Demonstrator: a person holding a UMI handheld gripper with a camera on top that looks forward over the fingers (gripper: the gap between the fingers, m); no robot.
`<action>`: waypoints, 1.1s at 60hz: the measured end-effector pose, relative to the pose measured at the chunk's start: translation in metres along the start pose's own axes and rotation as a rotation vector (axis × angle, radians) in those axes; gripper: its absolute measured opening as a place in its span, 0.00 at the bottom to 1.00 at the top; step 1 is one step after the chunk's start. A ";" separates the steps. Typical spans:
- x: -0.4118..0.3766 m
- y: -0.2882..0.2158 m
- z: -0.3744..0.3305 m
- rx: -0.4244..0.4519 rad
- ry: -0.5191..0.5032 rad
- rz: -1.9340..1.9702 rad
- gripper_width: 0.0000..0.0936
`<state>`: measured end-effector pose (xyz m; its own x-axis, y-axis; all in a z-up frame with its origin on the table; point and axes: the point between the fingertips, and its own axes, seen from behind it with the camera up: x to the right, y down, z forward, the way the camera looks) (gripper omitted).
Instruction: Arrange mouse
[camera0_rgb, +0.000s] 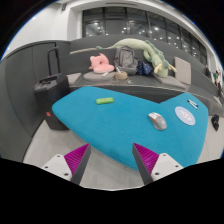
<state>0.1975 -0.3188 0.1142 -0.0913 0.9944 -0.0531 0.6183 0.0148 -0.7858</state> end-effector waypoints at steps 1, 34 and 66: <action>0.004 0.000 0.000 -0.002 0.014 0.005 0.91; 0.216 0.000 0.053 0.082 0.291 0.117 0.93; 0.258 -0.027 0.191 0.058 0.252 0.053 0.92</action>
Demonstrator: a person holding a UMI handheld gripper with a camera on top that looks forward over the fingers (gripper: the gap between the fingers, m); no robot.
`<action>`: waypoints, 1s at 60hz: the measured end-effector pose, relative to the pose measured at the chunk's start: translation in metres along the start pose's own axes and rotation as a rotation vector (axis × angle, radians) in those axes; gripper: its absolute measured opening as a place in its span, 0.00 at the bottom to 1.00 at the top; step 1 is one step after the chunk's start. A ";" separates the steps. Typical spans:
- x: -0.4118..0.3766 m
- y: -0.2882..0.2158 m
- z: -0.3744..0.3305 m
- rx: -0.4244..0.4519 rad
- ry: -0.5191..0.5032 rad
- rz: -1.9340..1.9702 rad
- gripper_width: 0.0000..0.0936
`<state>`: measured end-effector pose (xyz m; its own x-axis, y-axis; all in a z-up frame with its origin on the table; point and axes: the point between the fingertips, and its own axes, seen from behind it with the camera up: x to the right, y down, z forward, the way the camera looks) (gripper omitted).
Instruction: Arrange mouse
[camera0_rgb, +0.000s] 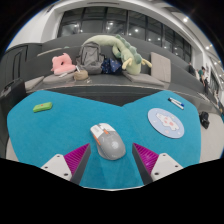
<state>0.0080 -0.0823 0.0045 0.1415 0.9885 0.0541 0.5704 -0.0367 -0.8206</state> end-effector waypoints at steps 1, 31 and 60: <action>0.000 0.000 0.005 -0.004 -0.002 0.002 0.92; 0.018 -0.036 0.096 -0.047 0.027 0.041 0.92; 0.012 -0.050 0.079 -0.080 -0.022 0.102 0.34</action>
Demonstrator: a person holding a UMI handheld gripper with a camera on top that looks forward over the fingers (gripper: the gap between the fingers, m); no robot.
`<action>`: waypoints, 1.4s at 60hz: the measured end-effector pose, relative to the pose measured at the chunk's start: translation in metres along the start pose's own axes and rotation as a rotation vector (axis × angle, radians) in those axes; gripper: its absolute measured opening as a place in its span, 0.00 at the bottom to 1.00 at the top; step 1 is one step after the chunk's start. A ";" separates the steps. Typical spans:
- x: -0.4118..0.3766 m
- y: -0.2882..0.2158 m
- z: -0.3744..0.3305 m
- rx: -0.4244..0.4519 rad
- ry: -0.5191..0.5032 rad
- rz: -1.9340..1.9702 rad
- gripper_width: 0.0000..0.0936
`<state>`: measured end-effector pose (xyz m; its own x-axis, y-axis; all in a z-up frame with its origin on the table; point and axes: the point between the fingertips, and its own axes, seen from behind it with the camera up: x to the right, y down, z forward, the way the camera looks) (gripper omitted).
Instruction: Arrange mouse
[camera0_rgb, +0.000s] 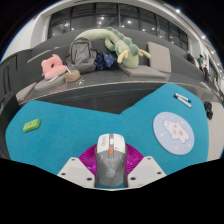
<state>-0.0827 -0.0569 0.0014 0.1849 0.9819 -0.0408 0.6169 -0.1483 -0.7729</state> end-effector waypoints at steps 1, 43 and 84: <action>0.003 -0.006 -0.003 0.006 -0.001 -0.006 0.34; 0.252 -0.026 0.062 -0.042 0.054 0.036 0.48; 0.092 -0.010 -0.193 0.007 0.001 -0.055 0.91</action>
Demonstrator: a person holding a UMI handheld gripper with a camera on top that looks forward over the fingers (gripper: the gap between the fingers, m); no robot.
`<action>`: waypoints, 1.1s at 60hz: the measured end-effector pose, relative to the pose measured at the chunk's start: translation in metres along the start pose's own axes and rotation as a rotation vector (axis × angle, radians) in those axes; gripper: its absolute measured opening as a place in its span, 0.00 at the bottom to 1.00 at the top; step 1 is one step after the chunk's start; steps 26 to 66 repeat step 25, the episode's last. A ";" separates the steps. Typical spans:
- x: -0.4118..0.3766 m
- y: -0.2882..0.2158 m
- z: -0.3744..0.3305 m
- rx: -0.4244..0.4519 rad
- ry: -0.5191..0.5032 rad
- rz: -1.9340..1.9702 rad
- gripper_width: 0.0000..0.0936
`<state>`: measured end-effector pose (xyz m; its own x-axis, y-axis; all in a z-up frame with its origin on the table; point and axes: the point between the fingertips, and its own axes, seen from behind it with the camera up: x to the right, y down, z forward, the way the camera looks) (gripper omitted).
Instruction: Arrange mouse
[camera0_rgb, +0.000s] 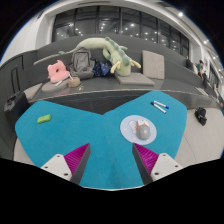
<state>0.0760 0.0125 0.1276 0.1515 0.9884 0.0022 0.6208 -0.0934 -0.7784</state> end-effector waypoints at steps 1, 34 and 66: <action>-0.003 0.002 -0.004 0.001 0.000 0.003 0.92; -0.034 0.038 -0.028 -0.011 0.001 -0.028 0.91; -0.034 0.038 -0.028 -0.011 0.001 -0.028 0.91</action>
